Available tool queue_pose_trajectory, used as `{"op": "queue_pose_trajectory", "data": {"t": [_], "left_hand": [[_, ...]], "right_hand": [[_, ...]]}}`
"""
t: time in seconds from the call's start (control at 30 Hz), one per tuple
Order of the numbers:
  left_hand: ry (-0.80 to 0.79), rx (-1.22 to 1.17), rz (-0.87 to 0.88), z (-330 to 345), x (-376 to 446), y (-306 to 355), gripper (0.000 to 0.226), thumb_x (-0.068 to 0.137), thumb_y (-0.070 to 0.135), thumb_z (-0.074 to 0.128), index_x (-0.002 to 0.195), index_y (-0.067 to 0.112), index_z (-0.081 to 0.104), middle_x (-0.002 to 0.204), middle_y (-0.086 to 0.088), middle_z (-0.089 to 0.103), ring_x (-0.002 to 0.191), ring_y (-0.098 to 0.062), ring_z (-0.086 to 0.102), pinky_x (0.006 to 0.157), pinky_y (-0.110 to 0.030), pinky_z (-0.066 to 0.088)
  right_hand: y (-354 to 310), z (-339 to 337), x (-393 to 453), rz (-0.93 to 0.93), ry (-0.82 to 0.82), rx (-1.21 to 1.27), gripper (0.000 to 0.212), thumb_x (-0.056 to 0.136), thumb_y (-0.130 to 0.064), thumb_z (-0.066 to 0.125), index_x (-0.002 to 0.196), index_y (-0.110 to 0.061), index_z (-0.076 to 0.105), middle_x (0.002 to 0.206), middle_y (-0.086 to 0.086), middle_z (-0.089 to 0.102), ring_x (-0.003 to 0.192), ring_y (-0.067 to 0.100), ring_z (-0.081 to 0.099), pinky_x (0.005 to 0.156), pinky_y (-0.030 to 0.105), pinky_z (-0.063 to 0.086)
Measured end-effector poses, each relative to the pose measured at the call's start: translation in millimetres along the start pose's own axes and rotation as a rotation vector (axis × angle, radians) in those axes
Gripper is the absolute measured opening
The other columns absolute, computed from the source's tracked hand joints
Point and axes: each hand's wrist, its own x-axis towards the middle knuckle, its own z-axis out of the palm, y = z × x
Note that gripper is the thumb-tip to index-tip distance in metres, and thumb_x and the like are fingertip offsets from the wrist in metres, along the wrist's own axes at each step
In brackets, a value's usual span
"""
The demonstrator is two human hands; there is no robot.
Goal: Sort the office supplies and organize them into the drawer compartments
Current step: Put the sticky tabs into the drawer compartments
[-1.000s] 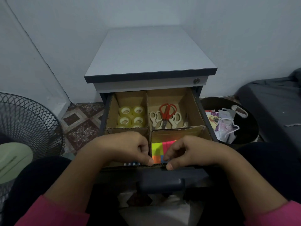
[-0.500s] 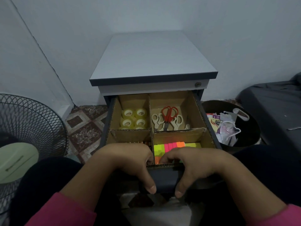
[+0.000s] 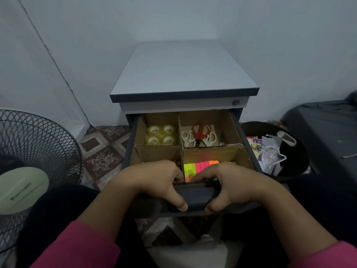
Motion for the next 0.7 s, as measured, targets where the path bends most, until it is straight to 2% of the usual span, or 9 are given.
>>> {"op": "queue_pose_trajectory", "data": {"t": [0.07,0.17,0.37,0.43,0.53,0.63,0.7], "left_hand": [[0.033,-0.007,-0.003,-2,2,-2,0.032,0.064,0.049,0.081,0.075,0.025,0.062,0.068,0.01,0.061,0.059,-0.005,0.055,0.053,-0.025,0.041],[0.101,-0.031,-0.007,-4,6,-6,0.036,0.068,0.047,0.078,0.092,0.023,0.067,0.081,0.006,0.068,0.071,-0.009,0.063,0.063,-0.031,0.05],[0.293,-0.06,-0.052,-13,16,-18,0.055,0.072,0.047,0.076,0.121,0.027,0.059,0.109,0.009,0.062,0.093,-0.008,0.06,0.083,-0.032,0.053],[0.424,-0.029,-0.033,-15,19,-22,0.056,0.072,0.046,0.077,0.121,0.029,0.056,0.113,0.011,0.055,0.102,-0.008,0.053,0.089,-0.031,0.048],[0.649,0.038,0.033,-14,26,-27,0.048,0.069,0.043,0.079,0.106,0.028,0.053,0.104,0.01,0.048,0.102,-0.01,0.044,0.086,-0.031,0.043],[0.744,0.095,0.069,-10,34,-27,0.031,0.073,0.034,0.078,0.096,0.025,0.059,0.092,0.009,0.046,0.097,-0.013,0.045,0.081,-0.03,0.041],[0.79,0.111,0.077,-8,41,-29,0.021,0.078,0.03,0.075,0.096,0.021,0.067,0.088,0.01,0.046,0.096,-0.014,0.049,0.08,-0.027,0.04]], "right_hand": [[3,-2,3,0.005,0.033,-0.011,0.065,0.06,-0.036,0.085,0.12,-0.038,0.061,0.109,-0.016,0.064,0.096,0.0,0.061,0.085,0.027,0.053],[10,-5,9,0.006,0.105,-0.027,0.067,0.062,-0.037,0.084,0.124,-0.035,0.06,0.112,-0.018,0.062,0.099,0.0,0.059,0.087,0.027,0.052],[14,-9,22,-0.037,0.316,-0.179,0.054,0.074,-0.038,0.077,0.125,-0.032,0.061,0.121,-0.014,0.053,0.115,0.004,0.044,0.099,0.026,0.041],[14,-8,27,-0.044,0.437,-0.205,0.047,0.075,-0.032,0.078,0.121,-0.029,0.065,0.114,-0.011,0.053,0.113,0.006,0.042,0.097,0.024,0.038],[13,-3,39,-0.045,0.564,-0.172,0.035,0.076,-0.019,0.077,0.11,-0.021,0.072,0.107,-0.007,0.06,0.108,0.011,0.047,0.092,0.023,0.039],[19,1,54,-0.017,0.643,-0.168,0.027,0.078,-0.015,0.075,0.106,-0.018,0.075,0.106,-0.002,0.066,0.11,0.015,0.05,0.089,0.02,0.035],[21,3,63,0.0,0.694,-0.185,0.026,0.079,-0.013,0.073,0.105,-0.017,0.075,0.106,0.0,0.067,0.111,0.019,0.05,0.089,0.025,0.038]]}}
